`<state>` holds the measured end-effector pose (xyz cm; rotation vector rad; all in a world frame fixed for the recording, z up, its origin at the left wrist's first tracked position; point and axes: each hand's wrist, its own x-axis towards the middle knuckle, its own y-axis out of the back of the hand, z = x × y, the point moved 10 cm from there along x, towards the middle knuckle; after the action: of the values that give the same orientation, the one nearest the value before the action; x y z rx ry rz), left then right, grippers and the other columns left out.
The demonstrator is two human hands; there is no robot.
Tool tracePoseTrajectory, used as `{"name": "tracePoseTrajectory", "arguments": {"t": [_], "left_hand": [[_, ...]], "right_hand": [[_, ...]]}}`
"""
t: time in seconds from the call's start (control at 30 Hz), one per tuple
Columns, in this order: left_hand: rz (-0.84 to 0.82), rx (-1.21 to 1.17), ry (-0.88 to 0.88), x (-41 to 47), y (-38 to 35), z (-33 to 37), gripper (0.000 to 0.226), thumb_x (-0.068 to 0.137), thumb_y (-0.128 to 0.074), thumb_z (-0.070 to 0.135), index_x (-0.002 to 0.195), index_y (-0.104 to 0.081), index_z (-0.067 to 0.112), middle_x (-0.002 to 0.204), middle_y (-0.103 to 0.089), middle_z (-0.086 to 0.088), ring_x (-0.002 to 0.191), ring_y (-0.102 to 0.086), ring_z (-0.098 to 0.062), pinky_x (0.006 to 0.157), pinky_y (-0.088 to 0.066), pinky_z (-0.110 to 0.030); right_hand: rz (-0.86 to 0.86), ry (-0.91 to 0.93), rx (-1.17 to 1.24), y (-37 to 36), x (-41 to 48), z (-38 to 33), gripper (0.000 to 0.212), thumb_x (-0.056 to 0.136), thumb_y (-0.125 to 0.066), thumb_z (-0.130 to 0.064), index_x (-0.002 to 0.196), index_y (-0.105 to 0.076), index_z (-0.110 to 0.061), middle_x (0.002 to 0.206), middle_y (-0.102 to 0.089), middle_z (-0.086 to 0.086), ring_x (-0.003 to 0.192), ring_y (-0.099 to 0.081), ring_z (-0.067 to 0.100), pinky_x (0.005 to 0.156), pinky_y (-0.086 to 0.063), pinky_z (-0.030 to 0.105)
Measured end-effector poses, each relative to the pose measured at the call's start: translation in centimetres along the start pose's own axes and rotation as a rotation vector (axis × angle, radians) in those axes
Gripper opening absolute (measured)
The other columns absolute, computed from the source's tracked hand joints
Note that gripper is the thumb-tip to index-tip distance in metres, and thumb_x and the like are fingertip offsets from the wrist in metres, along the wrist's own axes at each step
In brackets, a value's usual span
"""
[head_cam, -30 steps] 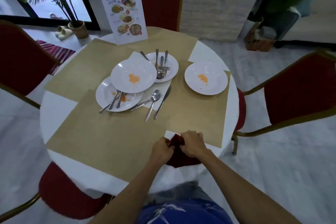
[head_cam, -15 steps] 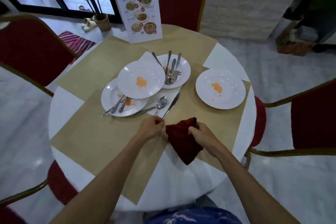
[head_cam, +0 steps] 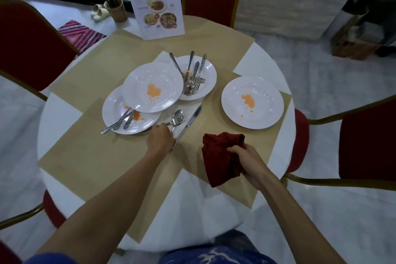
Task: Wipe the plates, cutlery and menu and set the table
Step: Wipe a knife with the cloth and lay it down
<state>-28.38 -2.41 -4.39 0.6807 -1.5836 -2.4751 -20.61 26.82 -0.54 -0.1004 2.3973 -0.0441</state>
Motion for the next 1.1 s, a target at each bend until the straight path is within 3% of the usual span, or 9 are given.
{"name": "tracePoseTrajectory", "arguments": {"t": [0.17, 0.43, 0.53, 0.63, 0.77, 0.87, 0.97, 1.03, 1.1], "left_hand": [[-0.005, 0.072, -0.119, -0.9, -1.4, 2.7, 0.018, 0.094, -0.057, 0.025, 0.101, -0.064, 0.01, 0.108, -0.059, -0.01, 0.1, -0.059, -0.031, 0.082, -0.052, -0.044], [-0.126, 0.139, -0.001, -1.3, -2.7, 2.7, 0.033, 0.098, -0.056, 0.029, 0.12, -0.058, 0.005, 0.123, -0.058, -0.017, 0.115, -0.056, -0.036, 0.091, -0.049, -0.045], [-0.252, 0.106, 0.005, -2.2, -2.9, 3.1, 0.024, 0.097, -0.054, 0.027, 0.101, -0.062, 0.005, 0.11, -0.066, -0.019, 0.104, -0.062, -0.036, 0.082, -0.05, -0.039], [-0.373, -0.141, -0.005, -5.1, -2.7, 4.9, 0.034, 0.097, -0.051, 0.02, 0.066, -0.057, 0.008, 0.067, -0.067, -0.011, 0.07, -0.064, -0.027, 0.065, -0.047, -0.029], [-0.492, -0.593, -0.014, -11.5, -3.5, 8.9, 0.02, 0.105, -0.047, 0.019, 0.089, -0.053, 0.009, 0.07, -0.071, -0.002, 0.064, -0.063, -0.018, 0.059, -0.05, -0.028], [-0.534, -0.657, -0.091, -14.4, -4.7, 11.5, 0.016, 0.106, -0.042, 0.018, 0.098, -0.05, 0.007, 0.069, -0.07, -0.007, 0.057, -0.064, -0.016, 0.052, -0.048, -0.024], [-0.43, -0.649, -0.101, -14.6, -3.9, 12.0, 0.019, 0.106, -0.039, 0.015, 0.105, -0.053, 0.001, 0.065, -0.065, -0.011, 0.047, -0.059, -0.015, 0.049, -0.048, -0.026], [-0.367, -0.629, -0.119, -14.7, -2.9, 12.0, 0.019, 0.104, -0.039, 0.012, 0.096, -0.054, 0.004, 0.06, -0.062, -0.009, 0.047, -0.057, -0.017, 0.053, -0.048, -0.03], [-0.353, -0.6, -0.147, -15.1, -2.5, 12.6, 0.019, 0.101, -0.041, 0.012, 0.088, -0.054, 0.007, 0.058, -0.063, -0.008, 0.047, -0.056, -0.016, 0.052, -0.048, -0.029]], "right_hand": [[-0.009, -0.016, 0.043, 0.2, 0.0, 0.0, 0.02, 0.101, -0.055, -0.015, 0.118, -0.066, -0.018, 0.107, -0.076, 0.0, 0.098, -0.071, 0.013, 0.065, -0.052, 0.018], [-0.02, -0.003, 0.172, 1.2, 0.0, -0.5, 0.024, 0.102, -0.057, -0.017, 0.125, -0.064, -0.017, 0.119, -0.074, 0.004, 0.112, -0.069, 0.02, 0.1, -0.054, 0.038], [-0.022, 0.001, 0.266, 1.8, -0.1, -0.7, 0.028, 0.105, -0.053, -0.018, 0.131, -0.06, -0.017, 0.118, -0.073, 0.001, 0.112, -0.068, 0.018, 0.093, -0.055, 0.033], [0.002, 0.015, 0.313, 2.5, 0.0, -0.5, 0.035, 0.108, -0.049, -0.023, 0.142, -0.054, -0.019, 0.119, -0.071, -0.003, 0.111, -0.068, 0.016, 0.086, -0.056, 0.033], [0.03, -0.004, 0.384, 1.9, 0.1, 0.0, 0.037, 0.109, -0.046, -0.031, 0.145, -0.05, -0.023, 0.121, -0.069, -0.002, 0.112, -0.066, 0.02, 0.095, -0.055, 0.047], [-0.051, -0.073, 0.477, -0.6, -0.2, 0.0, 0.048, 0.106, -0.038, -0.054, 0.127, -0.065, -0.021, 0.111, -0.077, 0.002, 0.108, -0.068, 0.022, 0.102, -0.051, 0.048], [-0.214, -0.096, 0.657, -2.3, 0.0, -0.4, 0.077, 0.099, -0.021, -0.072, 0.132, -0.067, -0.02, 0.132, -0.069, 0.007, 0.127, -0.06, 0.024, 0.117, -0.036, 0.046], [-0.223, -0.096, 0.726, -2.4, -0.1, -0.3, 0.07, 0.103, -0.031, -0.063, 0.125, -0.071, -0.01, 0.129, -0.07, 0.014, 0.12, -0.064, 0.027, 0.115, -0.04, 0.046], [-0.165, -0.047, 0.625, -2.2, 0.3, -0.2, 0.045, 0.105, -0.049, -0.04, 0.112, -0.071, -0.001, 0.105, -0.074, 0.017, 0.091, -0.071, 0.026, 0.092, -0.052, 0.042]]}}
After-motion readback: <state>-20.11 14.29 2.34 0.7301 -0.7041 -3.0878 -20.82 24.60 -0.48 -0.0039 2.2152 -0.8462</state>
